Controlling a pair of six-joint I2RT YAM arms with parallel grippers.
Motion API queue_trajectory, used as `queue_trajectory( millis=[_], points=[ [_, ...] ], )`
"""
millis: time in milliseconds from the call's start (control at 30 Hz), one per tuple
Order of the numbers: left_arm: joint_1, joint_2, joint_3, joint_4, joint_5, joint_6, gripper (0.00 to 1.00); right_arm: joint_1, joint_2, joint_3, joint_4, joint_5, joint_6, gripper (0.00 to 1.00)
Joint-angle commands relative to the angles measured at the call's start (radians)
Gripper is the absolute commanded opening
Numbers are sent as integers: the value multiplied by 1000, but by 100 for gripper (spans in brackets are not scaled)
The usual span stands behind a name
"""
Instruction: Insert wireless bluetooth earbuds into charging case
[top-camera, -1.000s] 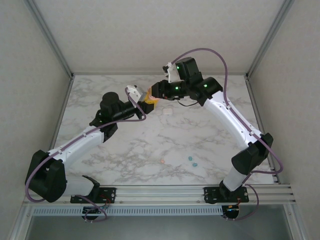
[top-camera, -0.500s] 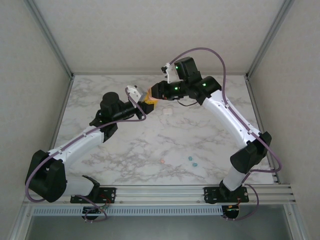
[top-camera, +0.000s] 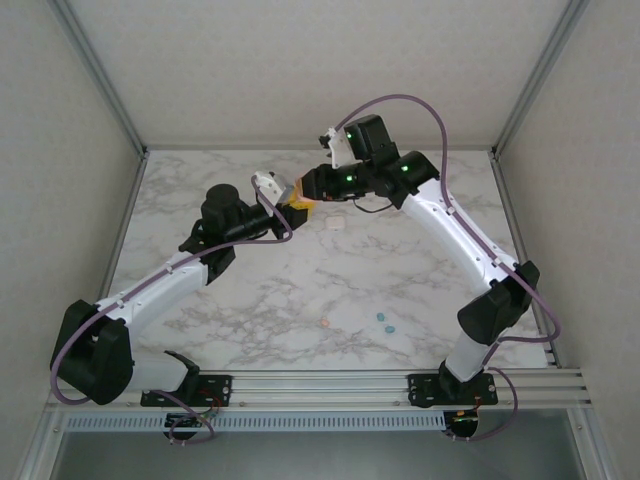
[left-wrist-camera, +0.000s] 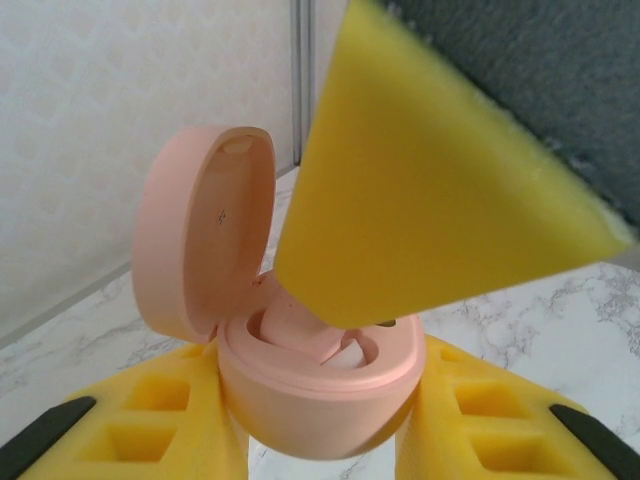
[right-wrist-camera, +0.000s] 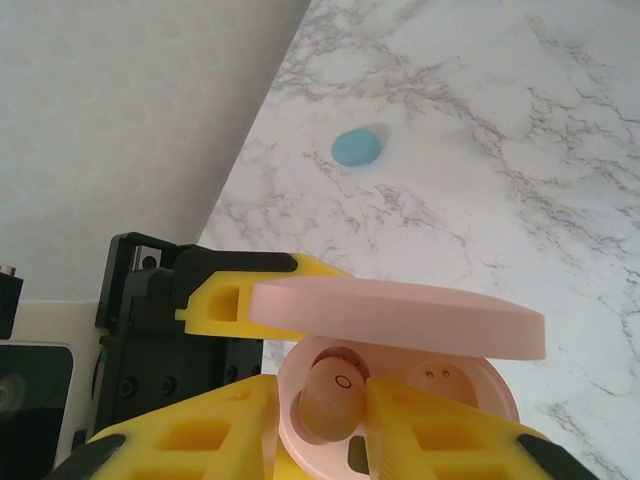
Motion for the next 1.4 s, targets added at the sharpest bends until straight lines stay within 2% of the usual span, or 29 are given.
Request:
queue_trajectory(
  millis=[0,333,533,867,1200,1367],
  points=[
    [-11,-13,42,52,6,-3,16,27,30,33,-50,17,-19,31],
    [-11,-2,53,49,5,-3,16,40,51,65,-84,51,-42,26],
    [-2,-4,54,35,32,-7,16,41,8,33,-47,32,-116,22],
    [52,5,105,-82,319,-25,16,30,-118,-117,113,-51,-281,22],
    [58,27,190,-208,478,16,16,29,-180,-212,245,-116,-400,23],
    [58,34,212,-237,509,29,16,29,-228,-294,357,-145,-442,23]
  ],
)
